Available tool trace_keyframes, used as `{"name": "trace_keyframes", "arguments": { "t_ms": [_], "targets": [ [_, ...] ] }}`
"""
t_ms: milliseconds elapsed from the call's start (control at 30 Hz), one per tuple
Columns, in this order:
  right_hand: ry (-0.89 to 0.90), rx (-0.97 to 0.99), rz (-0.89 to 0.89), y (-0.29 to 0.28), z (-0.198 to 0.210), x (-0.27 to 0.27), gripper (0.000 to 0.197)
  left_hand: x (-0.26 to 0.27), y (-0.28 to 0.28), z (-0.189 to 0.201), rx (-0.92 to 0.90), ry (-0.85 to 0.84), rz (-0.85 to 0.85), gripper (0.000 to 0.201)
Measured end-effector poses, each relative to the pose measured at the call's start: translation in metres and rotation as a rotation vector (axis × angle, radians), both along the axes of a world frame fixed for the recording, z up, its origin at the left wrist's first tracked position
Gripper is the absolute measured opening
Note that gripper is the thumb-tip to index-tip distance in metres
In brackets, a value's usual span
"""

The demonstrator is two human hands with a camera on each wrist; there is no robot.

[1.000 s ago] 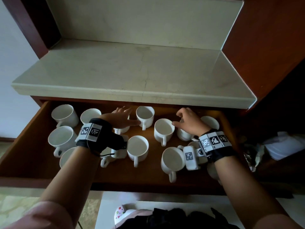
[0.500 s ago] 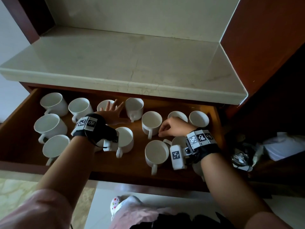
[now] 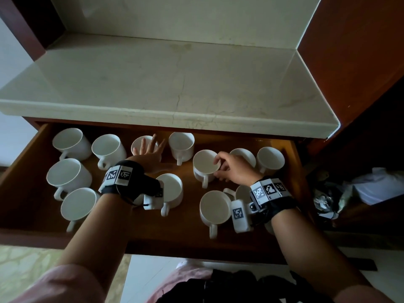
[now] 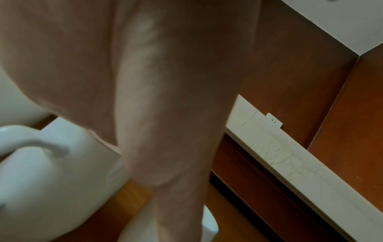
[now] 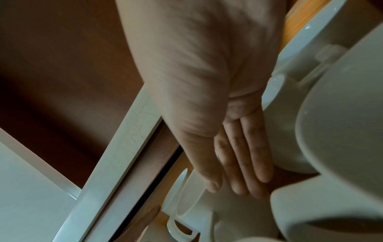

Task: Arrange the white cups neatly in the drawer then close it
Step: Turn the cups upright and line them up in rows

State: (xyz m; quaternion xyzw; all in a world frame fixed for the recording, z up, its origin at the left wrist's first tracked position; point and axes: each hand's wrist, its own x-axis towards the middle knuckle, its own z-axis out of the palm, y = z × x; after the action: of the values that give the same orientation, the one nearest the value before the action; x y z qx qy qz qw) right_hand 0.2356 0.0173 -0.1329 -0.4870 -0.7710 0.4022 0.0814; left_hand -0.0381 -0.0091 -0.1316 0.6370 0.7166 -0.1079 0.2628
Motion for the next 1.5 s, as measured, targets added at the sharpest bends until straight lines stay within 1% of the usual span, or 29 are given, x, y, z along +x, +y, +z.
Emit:
{"name": "trace_keyframes", "arguments": {
  "t_ms": [133,300,433,700,833,933,1000,1100,1167,1233,1333,1500],
  "targets": [
    [0.025,-0.006,0.031,0.003,-0.005,0.0,0.011,-0.002,0.003,-0.002,0.005,0.019,0.01,0.1],
    [0.02,0.014,0.013,0.006,-0.008,0.0,0.009,-0.002,0.002,-0.001,-0.006,0.016,0.013,0.1],
    [0.007,0.027,0.012,0.006,-0.008,-0.001,0.012,-0.002,0.002,-0.001,-0.004,0.026,0.009,0.1],
    [0.038,-0.001,0.003,0.003,-0.007,0.0,0.013,-0.002,0.002,-0.002,-0.009,0.039,-0.002,0.1],
    [0.038,-0.009,-0.007,0.001,-0.003,0.0,0.017,-0.002,0.003,-0.004,-0.005,0.032,0.005,0.101],
    [0.092,-0.007,-0.042,-0.002,0.005,0.003,0.019,-0.001,0.002,-0.004,0.001,0.029,0.012,0.104],
    [0.085,-0.023,-0.003,-0.003,0.011,0.005,0.022,0.0,0.001,-0.005,0.015,0.019,0.046,0.108],
    [-0.051,-0.09,0.147,-0.003,0.013,0.008,0.024,0.0,0.002,-0.007,0.033,0.008,0.105,0.115],
    [-0.129,-0.153,0.246,-0.004,0.011,0.009,0.023,-0.001,0.003,-0.008,0.029,0.019,0.105,0.117],
    [-0.165,-0.178,0.313,-0.004,0.01,0.008,0.023,-0.003,0.004,-0.01,0.026,0.022,0.093,0.116],
    [-0.2,-0.156,0.342,-0.004,0.009,0.006,0.022,-0.003,0.003,-0.011,0.025,0.017,0.088,0.116],
    [-0.222,-0.148,0.327,-0.003,0.007,0.005,0.018,-0.003,0.004,-0.012,0.027,0.019,0.091,0.115]
  ]
}}
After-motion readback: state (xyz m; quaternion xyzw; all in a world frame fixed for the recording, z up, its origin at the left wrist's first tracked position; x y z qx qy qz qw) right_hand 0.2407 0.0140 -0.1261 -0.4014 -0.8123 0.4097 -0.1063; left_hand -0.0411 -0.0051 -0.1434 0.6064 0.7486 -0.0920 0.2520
